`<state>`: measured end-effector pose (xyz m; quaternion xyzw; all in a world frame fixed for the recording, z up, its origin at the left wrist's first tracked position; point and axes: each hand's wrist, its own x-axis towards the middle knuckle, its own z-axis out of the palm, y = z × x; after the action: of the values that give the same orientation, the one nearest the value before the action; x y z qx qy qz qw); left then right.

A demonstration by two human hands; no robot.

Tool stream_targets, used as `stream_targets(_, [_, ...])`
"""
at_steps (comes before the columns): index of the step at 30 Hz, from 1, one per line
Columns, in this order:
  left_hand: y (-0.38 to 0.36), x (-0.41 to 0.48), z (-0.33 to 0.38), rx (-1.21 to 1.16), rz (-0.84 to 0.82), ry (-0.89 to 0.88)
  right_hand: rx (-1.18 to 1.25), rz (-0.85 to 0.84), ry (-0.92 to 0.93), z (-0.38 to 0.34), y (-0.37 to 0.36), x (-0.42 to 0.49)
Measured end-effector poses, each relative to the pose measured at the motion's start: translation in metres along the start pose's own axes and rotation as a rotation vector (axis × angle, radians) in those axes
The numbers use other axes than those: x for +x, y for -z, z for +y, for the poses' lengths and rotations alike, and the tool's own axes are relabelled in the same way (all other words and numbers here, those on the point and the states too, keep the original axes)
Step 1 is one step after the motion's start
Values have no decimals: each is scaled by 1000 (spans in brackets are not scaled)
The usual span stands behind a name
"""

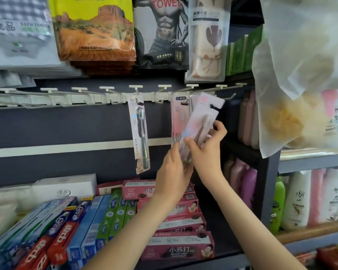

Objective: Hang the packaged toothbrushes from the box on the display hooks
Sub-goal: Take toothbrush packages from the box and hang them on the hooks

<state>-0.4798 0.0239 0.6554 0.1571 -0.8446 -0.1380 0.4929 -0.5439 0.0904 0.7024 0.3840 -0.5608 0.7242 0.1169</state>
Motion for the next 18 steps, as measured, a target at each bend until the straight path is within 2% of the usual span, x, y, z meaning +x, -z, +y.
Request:
stream_targets(3, [-1, 4, 5, 74, 85, -102, -40, 104, 30, -3, -7, -9])
stream_targets(6, [-2, 5, 6, 125, 137, -176, -27, 114, 9, -10, -8, -10])
stream_targets(11, [4, 2, 4, 37, -28, -248, -189, 77, 7, -10, 10, 3])
stream_targets(15, [6, 24, -18, 305, 10, -332, -431, -34, 59, 11, 32, 14])
stream_targets(18, [1, 46, -27, 457, -28, -365, -624, -138, 94, 27, 37, 20])
